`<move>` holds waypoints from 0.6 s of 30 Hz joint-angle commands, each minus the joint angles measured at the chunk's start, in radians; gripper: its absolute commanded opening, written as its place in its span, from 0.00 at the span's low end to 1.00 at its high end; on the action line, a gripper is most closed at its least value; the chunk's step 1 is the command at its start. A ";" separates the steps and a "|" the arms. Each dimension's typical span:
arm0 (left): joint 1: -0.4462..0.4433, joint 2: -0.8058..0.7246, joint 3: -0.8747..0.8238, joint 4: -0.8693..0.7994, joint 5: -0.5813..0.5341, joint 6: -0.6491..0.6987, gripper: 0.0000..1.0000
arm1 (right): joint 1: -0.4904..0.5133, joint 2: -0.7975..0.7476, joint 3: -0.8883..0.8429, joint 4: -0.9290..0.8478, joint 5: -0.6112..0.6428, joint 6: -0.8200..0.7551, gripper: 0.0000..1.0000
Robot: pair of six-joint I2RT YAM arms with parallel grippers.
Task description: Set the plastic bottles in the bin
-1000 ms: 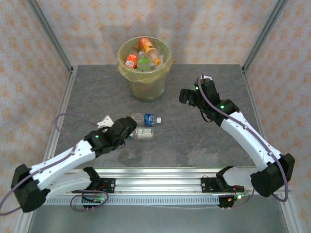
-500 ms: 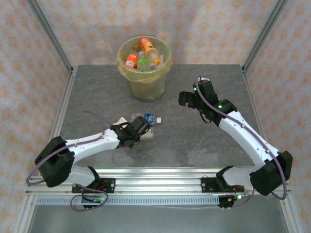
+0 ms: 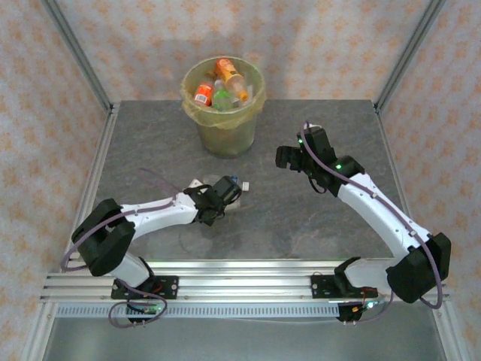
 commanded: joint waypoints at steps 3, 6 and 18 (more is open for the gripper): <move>-0.007 0.031 0.022 -0.043 -0.032 -0.037 1.00 | 0.003 -0.016 -0.011 0.005 0.012 -0.014 0.99; -0.007 0.039 0.016 -0.044 -0.039 -0.042 1.00 | 0.002 -0.015 -0.013 0.010 0.007 -0.012 0.99; -0.007 0.056 -0.017 -0.078 0.019 -0.022 1.00 | 0.003 -0.002 -0.003 0.008 0.016 -0.007 0.99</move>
